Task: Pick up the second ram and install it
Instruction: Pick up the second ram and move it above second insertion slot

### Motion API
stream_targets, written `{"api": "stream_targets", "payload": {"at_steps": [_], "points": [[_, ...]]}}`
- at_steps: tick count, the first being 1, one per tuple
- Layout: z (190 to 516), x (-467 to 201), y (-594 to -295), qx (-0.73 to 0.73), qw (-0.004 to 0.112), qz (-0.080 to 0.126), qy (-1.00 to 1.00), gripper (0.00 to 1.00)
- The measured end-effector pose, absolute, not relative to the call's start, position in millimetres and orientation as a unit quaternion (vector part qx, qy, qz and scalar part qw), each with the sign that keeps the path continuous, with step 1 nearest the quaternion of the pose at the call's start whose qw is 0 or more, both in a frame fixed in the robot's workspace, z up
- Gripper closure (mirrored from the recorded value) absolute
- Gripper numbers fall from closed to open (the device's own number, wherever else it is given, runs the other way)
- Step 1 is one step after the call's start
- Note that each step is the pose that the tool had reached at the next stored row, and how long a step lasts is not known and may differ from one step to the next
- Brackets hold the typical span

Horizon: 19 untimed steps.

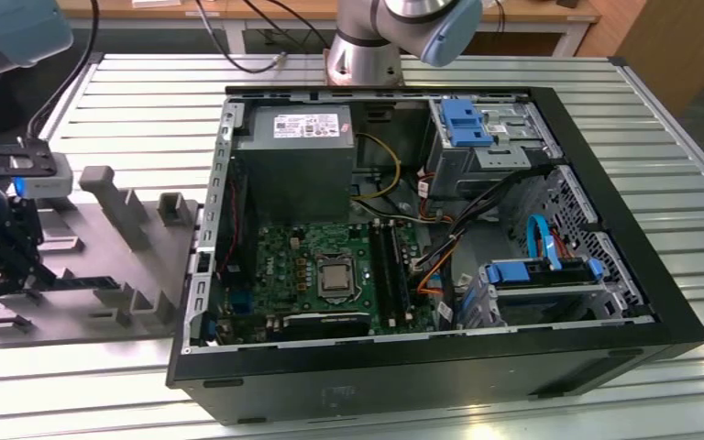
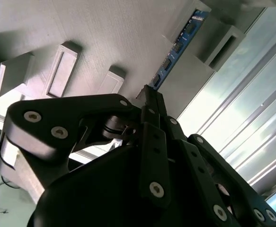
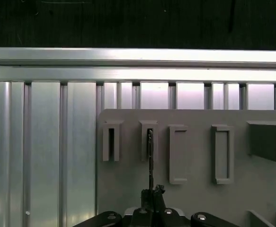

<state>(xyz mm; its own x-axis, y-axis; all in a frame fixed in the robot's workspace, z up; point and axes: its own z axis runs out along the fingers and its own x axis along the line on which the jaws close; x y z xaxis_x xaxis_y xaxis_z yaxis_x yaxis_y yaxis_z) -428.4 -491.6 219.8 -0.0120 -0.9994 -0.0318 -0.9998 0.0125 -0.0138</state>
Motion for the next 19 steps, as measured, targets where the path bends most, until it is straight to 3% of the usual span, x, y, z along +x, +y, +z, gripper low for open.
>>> {"api": "stream_targets", "payload": {"at_steps": [19], "points": [[256.5,-428.4,-491.5,-0.703,0.016,0.006,0.711,0.88]]}}
